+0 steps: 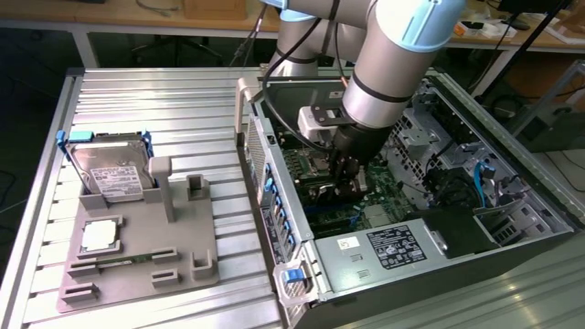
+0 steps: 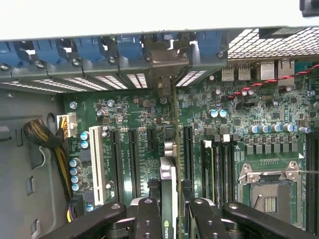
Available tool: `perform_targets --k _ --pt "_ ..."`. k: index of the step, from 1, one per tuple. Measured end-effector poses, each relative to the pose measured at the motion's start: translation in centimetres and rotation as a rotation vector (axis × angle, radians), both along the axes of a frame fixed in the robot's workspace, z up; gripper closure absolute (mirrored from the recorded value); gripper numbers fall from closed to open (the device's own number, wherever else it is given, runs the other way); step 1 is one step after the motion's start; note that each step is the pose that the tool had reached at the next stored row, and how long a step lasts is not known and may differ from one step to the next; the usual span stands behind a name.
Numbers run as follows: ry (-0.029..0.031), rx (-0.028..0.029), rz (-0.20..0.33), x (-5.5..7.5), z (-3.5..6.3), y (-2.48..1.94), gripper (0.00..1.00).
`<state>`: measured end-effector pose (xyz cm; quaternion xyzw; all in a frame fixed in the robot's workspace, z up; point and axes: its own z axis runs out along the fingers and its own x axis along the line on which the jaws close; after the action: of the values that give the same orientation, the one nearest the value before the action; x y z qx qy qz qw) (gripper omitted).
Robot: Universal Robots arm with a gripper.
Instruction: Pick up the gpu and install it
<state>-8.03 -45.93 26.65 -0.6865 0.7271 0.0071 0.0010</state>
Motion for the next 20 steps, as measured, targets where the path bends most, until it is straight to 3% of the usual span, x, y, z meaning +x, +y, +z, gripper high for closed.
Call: perform_targets --k 19,20 --pt "0.0002 -0.0004 -0.011 0.0 -1.26 -0.01 0.73" --pt "0.0030 -0.0002 -0.012 0.0 -1.27 0.00 0.73"
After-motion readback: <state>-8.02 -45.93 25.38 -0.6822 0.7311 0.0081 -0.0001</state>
